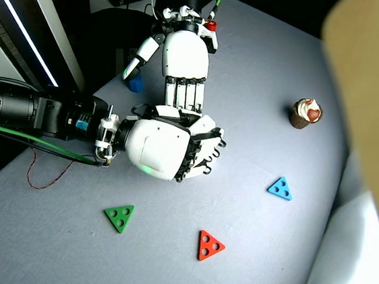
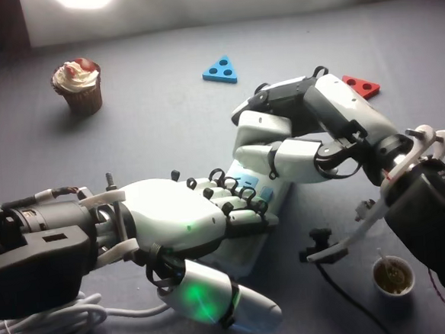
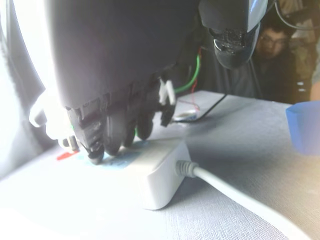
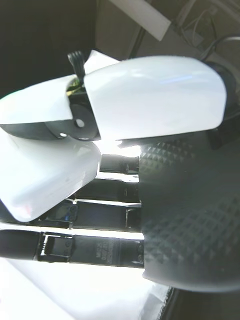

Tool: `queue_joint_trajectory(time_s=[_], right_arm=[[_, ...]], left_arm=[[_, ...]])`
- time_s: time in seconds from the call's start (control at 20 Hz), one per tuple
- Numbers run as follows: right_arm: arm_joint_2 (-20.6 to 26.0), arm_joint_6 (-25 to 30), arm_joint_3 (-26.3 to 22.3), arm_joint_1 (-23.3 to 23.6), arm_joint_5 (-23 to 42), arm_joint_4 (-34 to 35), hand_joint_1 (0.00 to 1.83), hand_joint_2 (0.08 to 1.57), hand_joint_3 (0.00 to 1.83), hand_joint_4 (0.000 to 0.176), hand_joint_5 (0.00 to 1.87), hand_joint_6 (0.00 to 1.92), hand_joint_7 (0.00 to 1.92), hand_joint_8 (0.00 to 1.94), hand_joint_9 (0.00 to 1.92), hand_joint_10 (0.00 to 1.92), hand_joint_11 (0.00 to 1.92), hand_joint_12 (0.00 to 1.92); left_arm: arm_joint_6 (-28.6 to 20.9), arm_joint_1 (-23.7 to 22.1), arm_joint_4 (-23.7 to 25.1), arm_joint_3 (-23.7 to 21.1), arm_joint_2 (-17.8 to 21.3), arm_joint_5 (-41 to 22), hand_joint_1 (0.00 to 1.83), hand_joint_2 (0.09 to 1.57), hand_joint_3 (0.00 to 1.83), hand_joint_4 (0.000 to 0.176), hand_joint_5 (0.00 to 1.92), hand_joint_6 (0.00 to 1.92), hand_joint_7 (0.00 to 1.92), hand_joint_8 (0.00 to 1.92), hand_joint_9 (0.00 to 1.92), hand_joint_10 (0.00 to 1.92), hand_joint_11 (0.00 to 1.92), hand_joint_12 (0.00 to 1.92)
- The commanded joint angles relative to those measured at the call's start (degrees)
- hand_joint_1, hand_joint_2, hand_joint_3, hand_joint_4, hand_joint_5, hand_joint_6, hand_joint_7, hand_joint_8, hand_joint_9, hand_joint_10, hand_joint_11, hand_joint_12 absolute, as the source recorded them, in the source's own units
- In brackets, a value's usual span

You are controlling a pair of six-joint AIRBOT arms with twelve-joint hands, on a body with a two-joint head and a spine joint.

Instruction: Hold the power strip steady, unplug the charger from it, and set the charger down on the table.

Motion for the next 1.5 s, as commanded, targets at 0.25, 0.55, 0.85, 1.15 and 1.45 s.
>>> queue_joint_trajectory(time_s=[0.25,0.55,0.85,1.15,1.45], right_arm=[[7.8,1.1,-2.8,-0.7,3.4,-10.4,1.24,1.07,0.0,0.02,1.02,0.94,1.18,0.63,1.19,0.0,0.87,0.64],[12.9,0.4,-1.7,-3.5,-1.5,-20.9,1.24,1.07,0.0,0.021,1.01,0.96,1.16,0.65,1.21,0.0,0.89,0.64],[12.5,-2.3,1.7,-3.9,-7.2,-25.2,1.22,1.11,0.0,0.015,0.94,1.08,1.08,0.77,1.14,0.0,0.86,0.64],[11.9,-2.3,2.0,-4.0,-7.6,-26.0,1.21,1.16,0.0,0.0,0.8,1.29,1.01,0.91,1.01,0.0,0.77,0.63],[11.9,-2.2,1.5,-3.9,-7.8,-25.7,1.27,1.13,0.0,0.0,0.68,0.0,0.75,0.0,0.75,0.0,0.51,0.61]], left_arm=[[-0.4,0.2,-0.9,-0.1,0.2,-0.4,0.0,1.0,0.0,0.0,0.1,0.0,0.08,0.01,0.06,0.01,0.0,0.02],[-0.2,-0.5,-0.9,-0.3,0.3,-0.3,0.0,1.0,0.0,0.0,0.12,0.01,0.1,0.01,0.09,0.01,0.03,0.03],[-0.2,-1.2,-0.9,-0.3,0.3,-0.2,0.0,1.0,0.0,0.0,0.12,0.01,0.1,0.0,0.09,0.01,0.05,0.04],[-0.2,-1.4,-0.9,-0.3,0.4,-0.3,0.0,0.99,0.0,0.0,0.12,0.0,0.1,0.0,0.08,0.0,0.03,0.03],[-0.2,-1.8,-0.9,-0.3,0.5,-0.3,0.0,0.99,0.0,0.0,0.13,0.0,0.11,0.0,0.08,0.0,0.04,0.03]])
